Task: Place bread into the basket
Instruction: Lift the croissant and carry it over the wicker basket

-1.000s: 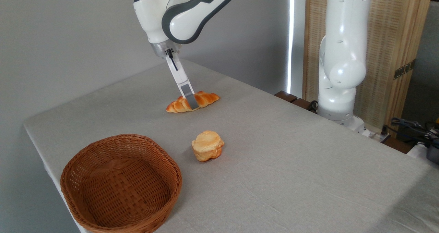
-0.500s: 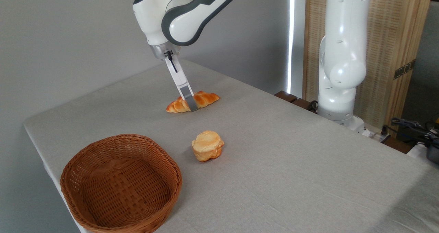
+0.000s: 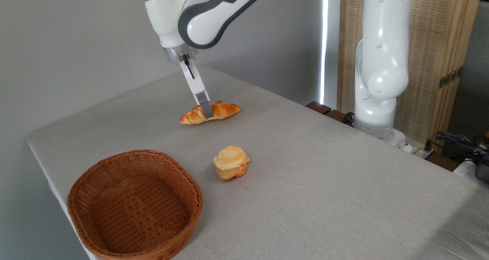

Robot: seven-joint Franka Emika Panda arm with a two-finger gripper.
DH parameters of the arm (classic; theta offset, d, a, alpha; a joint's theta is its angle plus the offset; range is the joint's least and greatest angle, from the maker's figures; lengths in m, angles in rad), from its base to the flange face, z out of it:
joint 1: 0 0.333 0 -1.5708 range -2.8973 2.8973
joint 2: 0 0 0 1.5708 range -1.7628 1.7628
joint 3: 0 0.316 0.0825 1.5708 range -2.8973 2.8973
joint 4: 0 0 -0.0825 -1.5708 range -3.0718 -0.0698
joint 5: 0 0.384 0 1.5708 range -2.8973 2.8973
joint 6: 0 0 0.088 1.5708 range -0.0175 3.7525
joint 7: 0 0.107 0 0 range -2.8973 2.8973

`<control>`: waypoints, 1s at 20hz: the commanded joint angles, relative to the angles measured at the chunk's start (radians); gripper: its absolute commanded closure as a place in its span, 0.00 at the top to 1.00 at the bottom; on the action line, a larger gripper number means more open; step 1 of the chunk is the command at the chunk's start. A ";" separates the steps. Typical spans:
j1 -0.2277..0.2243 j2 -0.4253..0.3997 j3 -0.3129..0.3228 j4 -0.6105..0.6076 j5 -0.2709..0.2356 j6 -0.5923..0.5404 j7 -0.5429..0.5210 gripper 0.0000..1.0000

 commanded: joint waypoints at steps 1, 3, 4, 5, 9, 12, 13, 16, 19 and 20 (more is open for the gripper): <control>0.074 -0.031 0.005 0.092 -0.005 -0.031 -0.013 0.32; 0.122 -0.031 0.012 0.129 -0.006 -0.029 -0.005 0.32; 0.148 -0.029 0.012 0.151 -0.005 -0.022 0.000 0.32; 0.188 -0.026 0.012 0.169 -0.002 -0.014 0.003 0.32; 0.297 0.000 0.021 0.238 0.000 0.012 0.027 0.34; 0.320 0.076 0.083 0.322 -0.005 0.035 0.030 0.37; 0.320 0.107 0.102 0.344 -0.008 0.066 0.030 0.38; 0.320 0.179 0.134 0.384 -0.010 0.161 0.027 0.56; 0.322 0.231 0.150 0.424 -0.014 0.211 0.017 1.00; 0.322 0.250 0.150 0.436 -0.019 0.218 0.015 1.00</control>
